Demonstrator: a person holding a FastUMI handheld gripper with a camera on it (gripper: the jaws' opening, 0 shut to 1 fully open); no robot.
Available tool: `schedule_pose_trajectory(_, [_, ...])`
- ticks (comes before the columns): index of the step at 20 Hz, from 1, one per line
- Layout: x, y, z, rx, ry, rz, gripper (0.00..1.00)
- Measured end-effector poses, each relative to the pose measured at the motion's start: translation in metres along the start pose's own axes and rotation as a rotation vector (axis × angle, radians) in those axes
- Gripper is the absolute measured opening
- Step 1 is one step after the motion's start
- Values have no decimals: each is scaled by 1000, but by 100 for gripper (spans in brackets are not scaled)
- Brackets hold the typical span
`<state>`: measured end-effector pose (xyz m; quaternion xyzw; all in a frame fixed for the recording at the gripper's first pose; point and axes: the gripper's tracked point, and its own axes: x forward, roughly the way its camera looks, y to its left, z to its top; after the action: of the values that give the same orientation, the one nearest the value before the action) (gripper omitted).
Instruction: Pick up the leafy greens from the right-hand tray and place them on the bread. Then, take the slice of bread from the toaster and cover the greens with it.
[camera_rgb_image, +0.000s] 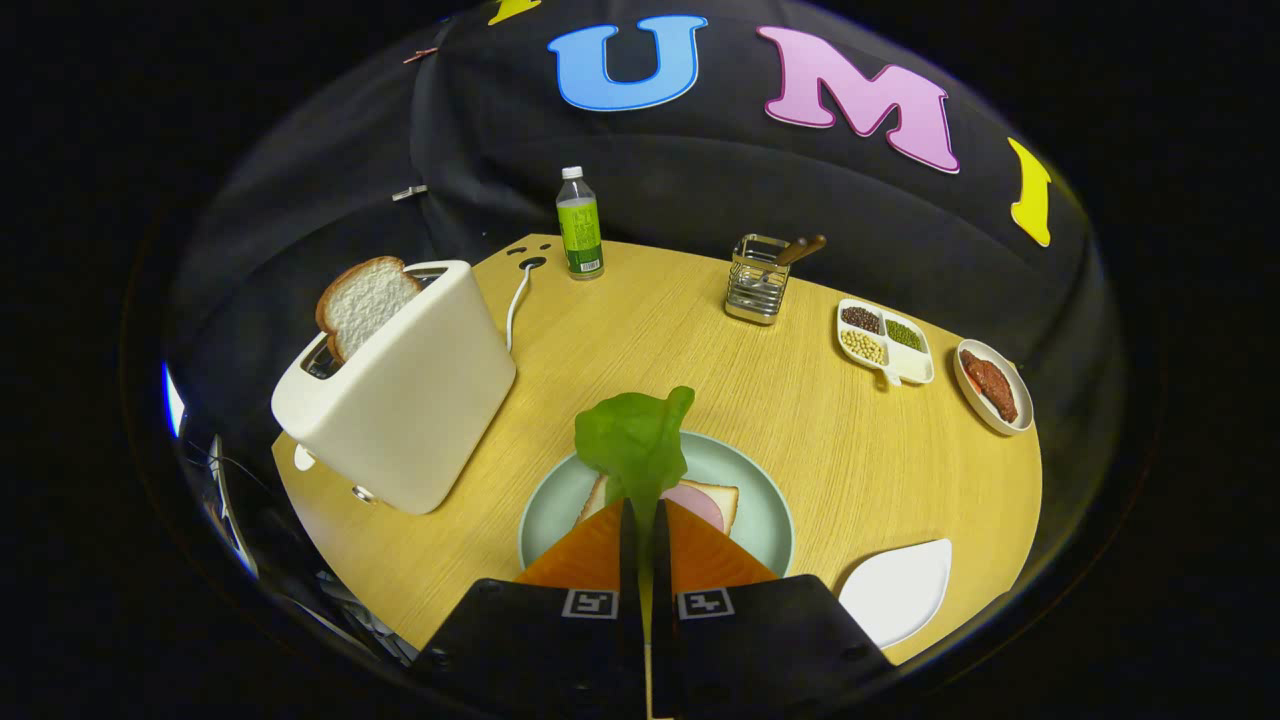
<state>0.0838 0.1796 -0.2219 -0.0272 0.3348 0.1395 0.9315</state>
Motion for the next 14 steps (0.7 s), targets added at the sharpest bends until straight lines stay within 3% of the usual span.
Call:
schedule_pose_trajectory(7, [11,1,-11,10,46,-28,18])
schedule_pose_trajectory(10, [16,-2,-15,1,63,-54,39])
schedule_pose_trajectory(12, [18,-2,-16,3,66,-67,47])
schedule_pose_trajectory(13, [17,0,-14,8,63,-67,55])
schedule_pose_trajectory(14, [17,1,-12,10,56,-65,70])
